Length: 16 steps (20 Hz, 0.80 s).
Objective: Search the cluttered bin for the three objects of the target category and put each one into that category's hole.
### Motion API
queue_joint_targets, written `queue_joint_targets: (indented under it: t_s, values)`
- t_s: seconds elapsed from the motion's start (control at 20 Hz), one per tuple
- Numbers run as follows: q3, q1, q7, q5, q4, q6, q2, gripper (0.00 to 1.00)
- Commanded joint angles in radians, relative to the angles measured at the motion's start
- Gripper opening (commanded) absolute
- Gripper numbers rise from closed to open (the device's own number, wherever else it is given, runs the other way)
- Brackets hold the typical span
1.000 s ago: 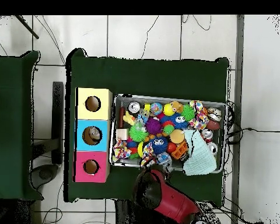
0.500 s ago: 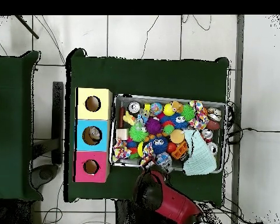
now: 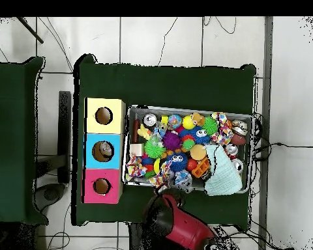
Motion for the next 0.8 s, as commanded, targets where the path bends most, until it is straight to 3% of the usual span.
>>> queue_joint_targets:
  t_s: [0.05,0.35,0.55,0.65,0.8]
  values:
    - [-0.080,0.079,0.167,0.114,-0.045,0.166,-0.005,1.00]
    - [-0.160,0.135,0.131,0.124,-0.081,0.295,-0.080,1.00]
    - [-0.155,0.130,0.142,0.103,-0.069,0.288,-0.115,1.00]
    - [-0.143,0.119,0.146,0.086,-0.059,0.246,-0.118,1.00]
    - [-0.086,0.069,0.180,0.050,-0.034,0.081,-0.081,1.00]
